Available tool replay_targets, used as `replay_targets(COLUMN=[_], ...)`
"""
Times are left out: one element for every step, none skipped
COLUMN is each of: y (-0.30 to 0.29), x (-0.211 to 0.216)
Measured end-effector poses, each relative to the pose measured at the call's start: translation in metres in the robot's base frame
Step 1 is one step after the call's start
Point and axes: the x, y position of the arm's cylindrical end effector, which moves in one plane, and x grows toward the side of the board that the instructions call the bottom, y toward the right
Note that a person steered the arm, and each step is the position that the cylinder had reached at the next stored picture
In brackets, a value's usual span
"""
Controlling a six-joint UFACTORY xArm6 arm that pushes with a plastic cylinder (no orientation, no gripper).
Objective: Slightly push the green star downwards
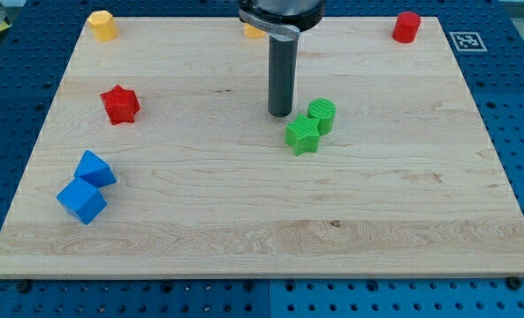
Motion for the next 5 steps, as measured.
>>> replay_targets(y=[0.000, 0.000, 0.000, 0.000, 0.000], x=[0.007, 0.029, 0.030, 0.030, 0.031])
